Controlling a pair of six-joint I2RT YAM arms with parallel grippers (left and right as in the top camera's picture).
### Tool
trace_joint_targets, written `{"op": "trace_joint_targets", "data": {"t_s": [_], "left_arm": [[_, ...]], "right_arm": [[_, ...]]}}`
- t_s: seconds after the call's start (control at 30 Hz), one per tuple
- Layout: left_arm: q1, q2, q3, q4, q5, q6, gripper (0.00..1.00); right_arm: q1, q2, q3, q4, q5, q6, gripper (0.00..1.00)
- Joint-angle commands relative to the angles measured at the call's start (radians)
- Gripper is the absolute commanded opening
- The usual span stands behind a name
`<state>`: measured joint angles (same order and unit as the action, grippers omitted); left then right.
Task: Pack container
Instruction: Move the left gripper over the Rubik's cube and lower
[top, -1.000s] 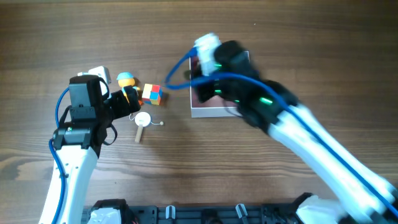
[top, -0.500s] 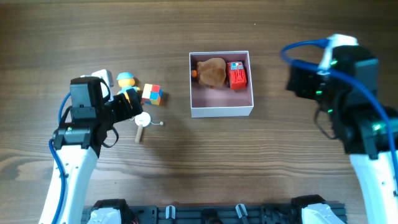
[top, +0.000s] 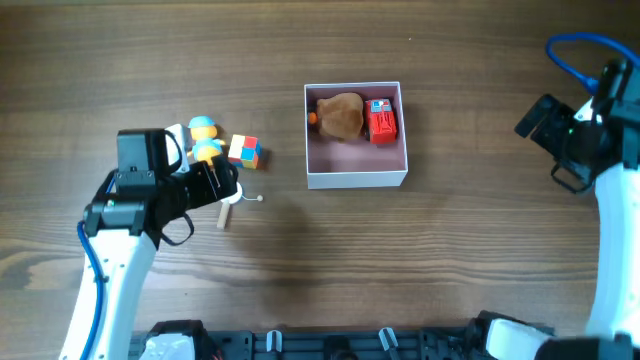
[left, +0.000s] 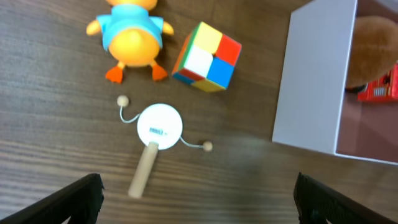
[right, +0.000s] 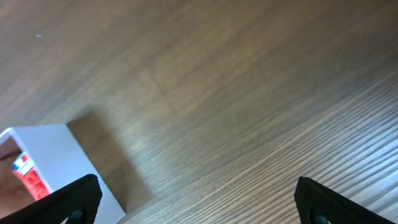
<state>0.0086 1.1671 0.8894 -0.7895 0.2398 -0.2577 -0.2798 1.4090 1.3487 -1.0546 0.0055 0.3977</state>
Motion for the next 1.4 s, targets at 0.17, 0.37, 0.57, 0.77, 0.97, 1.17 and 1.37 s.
{"op": "trace_joint_targets", "data": {"t_s": [0.17, 0.37, 0.57, 0.77, 0.97, 1.17, 1.37], "left_arm": [[-0.097, 0.257, 0.399, -0.163, -0.206, 0.048, 0.99], [-0.077, 0.414, 0.459, -0.095, -0.222, 0.016, 0.93], [-0.079, 0.499, 0.459, -0.026, -0.192, 0.073, 0.94], [-0.117, 0.562, 0.458, -0.022, -0.196, 0.236, 0.92], [-0.178, 0.633, 0.458, -0.021, -0.195, 0.403, 0.78], [-0.227, 0.703, 0.457, -0.010, -0.224, 0.404, 0.77], [-0.227, 0.744, 0.457, -0.002, -0.290, 0.277, 0.71]], "right_arm": [[-0.001, 0.139, -0.001, -0.001, -0.033, 0.024, 1.00], [-0.001, 0.171, -0.001, 0.011, -0.033, 0.024, 1.00], [-0.001, 0.171, -0.001, 0.070, -0.033, 0.024, 1.00], [-0.001, 0.171, -0.001, 0.124, -0.033, 0.024, 1.00], [-0.001, 0.171, -0.001, 0.143, -0.033, 0.024, 1.00], [-0.001, 0.171, -0.001, 0.143, -0.033, 0.024, 1.00], [-0.001, 0.171, -0.001, 0.143, -0.033, 0.024, 1.00]]}}
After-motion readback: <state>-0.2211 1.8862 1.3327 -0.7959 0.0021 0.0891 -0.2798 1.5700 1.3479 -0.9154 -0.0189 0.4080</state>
